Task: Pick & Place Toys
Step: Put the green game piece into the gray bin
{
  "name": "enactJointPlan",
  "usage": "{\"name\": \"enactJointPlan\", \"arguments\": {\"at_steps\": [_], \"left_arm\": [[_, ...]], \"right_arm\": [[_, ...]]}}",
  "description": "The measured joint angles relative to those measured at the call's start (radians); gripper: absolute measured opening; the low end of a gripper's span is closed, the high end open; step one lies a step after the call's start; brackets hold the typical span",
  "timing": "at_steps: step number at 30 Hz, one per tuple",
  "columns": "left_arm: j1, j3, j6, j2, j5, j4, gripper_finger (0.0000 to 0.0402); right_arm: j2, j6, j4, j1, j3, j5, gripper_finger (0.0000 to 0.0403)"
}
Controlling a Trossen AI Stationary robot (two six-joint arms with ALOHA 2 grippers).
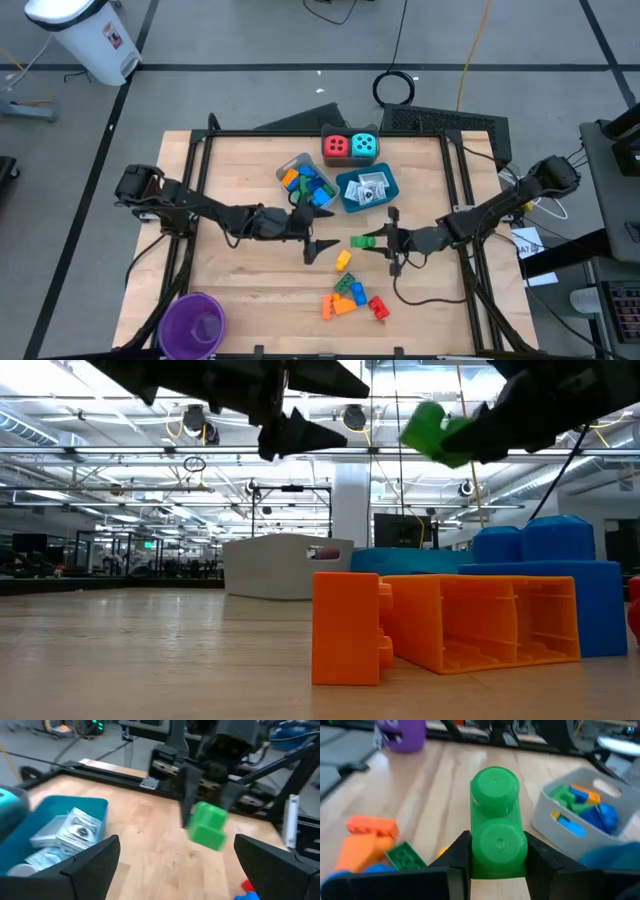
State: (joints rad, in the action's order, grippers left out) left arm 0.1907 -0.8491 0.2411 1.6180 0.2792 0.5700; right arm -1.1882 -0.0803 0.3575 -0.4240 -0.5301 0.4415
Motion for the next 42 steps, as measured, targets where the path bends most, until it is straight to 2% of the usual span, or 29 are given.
{"name": "enactJointPlan", "arguments": {"at_steps": [7, 15, 18, 26, 31, 39, 40, 42], "left_arm": [[0.035, -0.046, -0.085, 0.039, 0.049, -0.031, 0.0397], [0.048, -0.189, -0.294, 0.229, 0.029, -0.022, 0.0397], [0.047, -0.243, -0.289, 0.257, 0.028, -0.010, 0.0397], [0.046, -0.262, -0.235, 0.255, 0.019, -0.035, 0.0389], [0.045, -0.262, -0.228, 0.255, -0.017, -0.051, 0.0323], [0.040, -0.262, -0.239, 0.254, -0.021, -0.046, 0.0158], [0.037, -0.262, -0.240, 0.254, -0.024, -0.045, 0.0142], [0.031, -0.269, -0.247, 0.255, -0.026, -0.053, 0.0141]], "right_arm": [[-0.009, 0.018, 0.049, -0.003, 0.000, -0.002, 0.0096], [-0.009, 0.021, 0.058, -0.003, 0.003, -0.054, 0.0097], [-0.009, 0.021, 0.051, -0.003, 0.003, -0.054, 0.0097], [-0.008, 0.021, 0.049, -0.003, 0.004, -0.054, 0.0097], [-0.009, 0.021, 0.053, -0.003, 0.005, -0.054, 0.0098], [-0.009, 0.018, 0.058, -0.003, 0.005, -0.051, 0.0103], [-0.008, 0.017, 0.057, -0.003, 0.005, -0.050, 0.0107], [-0.008, 0.018, 0.055, -0.003, 0.005, -0.049, 0.0118]]}}
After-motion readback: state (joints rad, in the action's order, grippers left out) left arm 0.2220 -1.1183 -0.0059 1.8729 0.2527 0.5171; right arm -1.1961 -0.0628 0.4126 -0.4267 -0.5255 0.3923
